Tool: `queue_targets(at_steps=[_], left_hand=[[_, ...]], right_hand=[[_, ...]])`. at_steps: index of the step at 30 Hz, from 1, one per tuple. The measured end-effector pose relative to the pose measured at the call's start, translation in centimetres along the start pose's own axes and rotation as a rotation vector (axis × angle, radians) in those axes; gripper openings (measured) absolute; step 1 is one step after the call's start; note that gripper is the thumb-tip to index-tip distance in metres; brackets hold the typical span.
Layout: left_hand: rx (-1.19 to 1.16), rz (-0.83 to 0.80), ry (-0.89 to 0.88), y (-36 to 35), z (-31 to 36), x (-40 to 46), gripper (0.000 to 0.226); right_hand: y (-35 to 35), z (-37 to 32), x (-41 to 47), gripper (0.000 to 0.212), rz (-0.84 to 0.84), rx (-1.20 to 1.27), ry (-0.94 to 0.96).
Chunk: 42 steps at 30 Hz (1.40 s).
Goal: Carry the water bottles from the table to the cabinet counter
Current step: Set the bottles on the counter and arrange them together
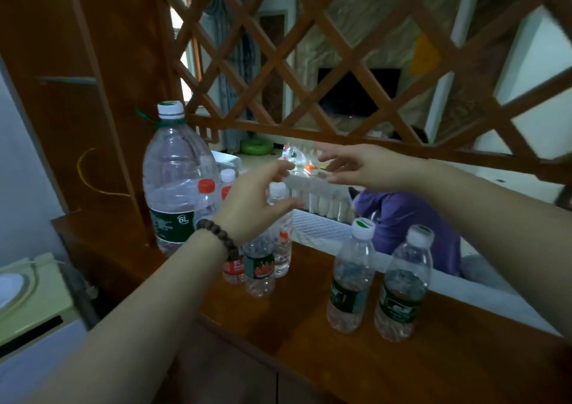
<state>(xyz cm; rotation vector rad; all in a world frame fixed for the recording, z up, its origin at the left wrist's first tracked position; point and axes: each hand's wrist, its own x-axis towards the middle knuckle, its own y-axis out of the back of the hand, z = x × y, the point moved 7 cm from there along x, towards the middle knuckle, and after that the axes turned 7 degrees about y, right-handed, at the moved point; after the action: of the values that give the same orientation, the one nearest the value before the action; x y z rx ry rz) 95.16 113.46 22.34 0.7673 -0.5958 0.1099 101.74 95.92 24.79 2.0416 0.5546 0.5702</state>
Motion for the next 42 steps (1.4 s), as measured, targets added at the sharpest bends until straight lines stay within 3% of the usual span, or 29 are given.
queue_targets(at_steps=[4,8,11,14,17,20,24,27,32,42], left_hand=[[-0.079,-0.139,-0.063,-3.5,4.5,0.1,0.042],[-0.081,-0.376,-0.003,-8.3,5.9,-0.9,0.064],[-0.083,-0.434,0.049,-10.8,5.6,-1.5,0.068],[-0.029,-0.358,0.065,-11.7,5.5,-2.0,0.050],[-0.043,-0.286,0.098,-11.2,5.3,-1.9,0.035],[-0.051,-0.249,0.138,-9.9,4.8,-1.9,0.037],[-0.045,-0.117,0.231,-6.3,3.5,-1.7,0.041],[-0.012,0.019,0.287,-3.6,2.1,-1.8,0.041],[0.139,0.103,0.379,-1.7,0.8,-2.8,0.046],[0.288,0.076,0.387,-4.3,-0.7,-2.6,0.041]], right_hand=[[2.4,0.4,-7.3,0.048,0.111,-0.011,-0.079],[3.3,1.6,-13.4,0.063,0.252,-0.099,-0.187],[1.0,3.5,-16.3,0.078,0.293,-0.048,-0.305],[-1.6,5.1,-17.5,0.075,0.383,0.056,-0.329],[-2.8,6.2,-17.6,0.058,0.468,0.103,-0.322],[-2.3,6.2,-16.6,0.043,0.474,0.026,-0.270],[-0.9,5.9,-13.2,0.037,0.504,0.131,-0.166],[-1.3,5.4,-9.6,0.036,0.460,0.205,-0.086],[-3.3,4.7,-4.4,0.043,0.345,0.282,0.025],[-6.9,4.5,1.4,0.040,0.200,0.305,0.077]])
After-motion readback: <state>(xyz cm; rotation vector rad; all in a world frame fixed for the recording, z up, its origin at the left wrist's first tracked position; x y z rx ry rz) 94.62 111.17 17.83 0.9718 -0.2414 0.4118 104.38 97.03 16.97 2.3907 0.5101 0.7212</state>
